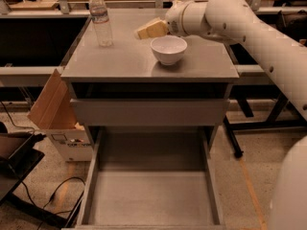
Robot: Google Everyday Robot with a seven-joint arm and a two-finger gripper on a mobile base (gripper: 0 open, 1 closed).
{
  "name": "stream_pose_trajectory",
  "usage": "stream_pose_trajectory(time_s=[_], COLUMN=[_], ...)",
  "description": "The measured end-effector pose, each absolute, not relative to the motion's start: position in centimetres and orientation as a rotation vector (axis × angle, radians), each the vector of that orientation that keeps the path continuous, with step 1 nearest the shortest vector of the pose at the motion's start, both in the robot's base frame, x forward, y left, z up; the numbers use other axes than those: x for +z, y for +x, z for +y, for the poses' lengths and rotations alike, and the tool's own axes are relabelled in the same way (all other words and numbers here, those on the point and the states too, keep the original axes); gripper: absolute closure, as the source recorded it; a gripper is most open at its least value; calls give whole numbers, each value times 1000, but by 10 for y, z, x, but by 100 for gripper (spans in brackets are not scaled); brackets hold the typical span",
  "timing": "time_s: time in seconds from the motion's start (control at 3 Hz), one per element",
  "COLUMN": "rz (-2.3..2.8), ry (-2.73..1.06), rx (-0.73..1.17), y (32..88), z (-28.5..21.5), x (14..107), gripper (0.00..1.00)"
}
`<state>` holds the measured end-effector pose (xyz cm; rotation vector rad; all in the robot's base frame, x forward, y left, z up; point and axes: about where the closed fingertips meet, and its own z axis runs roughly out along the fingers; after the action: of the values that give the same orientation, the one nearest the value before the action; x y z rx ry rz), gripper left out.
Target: Place water bottle into middle drawer
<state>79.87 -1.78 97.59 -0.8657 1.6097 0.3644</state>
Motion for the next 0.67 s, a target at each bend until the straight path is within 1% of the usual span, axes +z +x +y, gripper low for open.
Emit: stream_pose_trajectory(time_s=[0.33, 0.67], rz=[1572, 1549], ry=[-848, -840], rx=[384, 383], y=[827, 831], z=[10, 12], x=[986, 999], gripper=[0, 0])
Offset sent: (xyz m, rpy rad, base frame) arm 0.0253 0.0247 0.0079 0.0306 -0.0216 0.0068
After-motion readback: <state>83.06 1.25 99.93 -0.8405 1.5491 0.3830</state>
